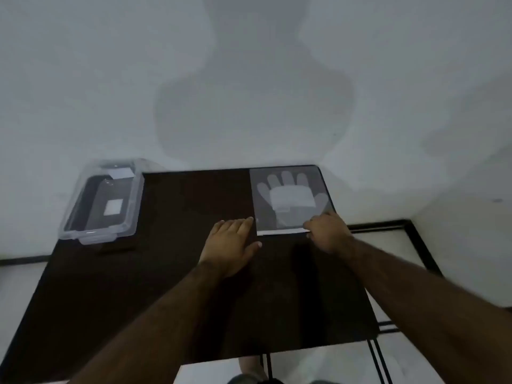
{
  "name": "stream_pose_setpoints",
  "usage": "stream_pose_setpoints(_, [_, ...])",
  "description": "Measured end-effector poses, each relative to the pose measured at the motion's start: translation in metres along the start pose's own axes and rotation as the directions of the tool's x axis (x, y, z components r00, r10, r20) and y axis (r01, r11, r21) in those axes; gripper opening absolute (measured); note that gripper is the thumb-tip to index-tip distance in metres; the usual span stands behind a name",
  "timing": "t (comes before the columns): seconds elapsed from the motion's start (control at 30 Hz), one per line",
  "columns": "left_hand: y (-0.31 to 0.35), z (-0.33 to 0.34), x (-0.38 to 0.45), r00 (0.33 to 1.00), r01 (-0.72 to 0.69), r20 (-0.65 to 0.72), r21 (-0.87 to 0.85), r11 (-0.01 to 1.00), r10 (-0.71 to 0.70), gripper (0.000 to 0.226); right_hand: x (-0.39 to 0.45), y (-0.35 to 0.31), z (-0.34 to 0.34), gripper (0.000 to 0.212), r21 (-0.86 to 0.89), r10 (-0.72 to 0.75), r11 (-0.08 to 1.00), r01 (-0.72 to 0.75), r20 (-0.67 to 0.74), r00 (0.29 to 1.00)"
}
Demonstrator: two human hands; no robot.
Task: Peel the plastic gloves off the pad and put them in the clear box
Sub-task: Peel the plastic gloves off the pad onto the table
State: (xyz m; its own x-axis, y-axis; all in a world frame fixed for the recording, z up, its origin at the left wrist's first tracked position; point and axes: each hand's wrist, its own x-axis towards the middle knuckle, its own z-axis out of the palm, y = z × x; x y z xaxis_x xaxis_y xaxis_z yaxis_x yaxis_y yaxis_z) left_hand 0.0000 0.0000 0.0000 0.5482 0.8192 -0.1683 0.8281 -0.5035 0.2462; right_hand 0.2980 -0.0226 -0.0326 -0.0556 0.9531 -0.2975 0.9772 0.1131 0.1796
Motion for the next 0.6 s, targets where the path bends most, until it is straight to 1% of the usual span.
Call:
stream_pose_setpoints(0.03, [0.001,0.007,0.007,0.999,0.003,0.05,-0.02,1.0,-0.002,0.077,0.008,0.005,0.005,0.024,0.014,0.001,1.0,-0.001,0.02,1.0])
stream_pose_setpoints(0.1, [0.005,0.022,0.017,0.995,0.007,0.096,-0.034,0.999,-0.003,0.075,0.022,0.016,0.016,0.025,0.048,-0.003,0.999,0.002,0.018,1.0])
stream_pose_setpoints(0.2, [0.013,0.043,0.031,0.992,-0.01,0.129,-0.033,0.999,0.014,0.073,0.04,0.028,0.021,0.026,0.013,-0.031,0.999,0.03,0.081,0.996])
stream_pose_setpoints(0.33, [0.029,0.056,0.051,0.99,0.02,0.14,-0.049,0.999,-0.013,0.071,0.062,0.047,0.02,0.025,0.043,-0.09,0.996,0.084,0.149,0.985])
stream_pose_setpoints(0.47, [0.045,0.064,0.067,0.986,0.053,0.162,-0.06,0.997,-0.043,0.07,0.075,0.058,0.025,0.024,0.005,-0.209,0.977,0.214,0.233,0.95])
stream_pose_setpoints(0.6, [0.057,0.071,0.081,0.98,0.086,0.187,-0.056,0.995,-0.074,0.069,0.085,0.067,0.027,0.022,0.064,-0.294,0.956,0.287,0.215,0.931])
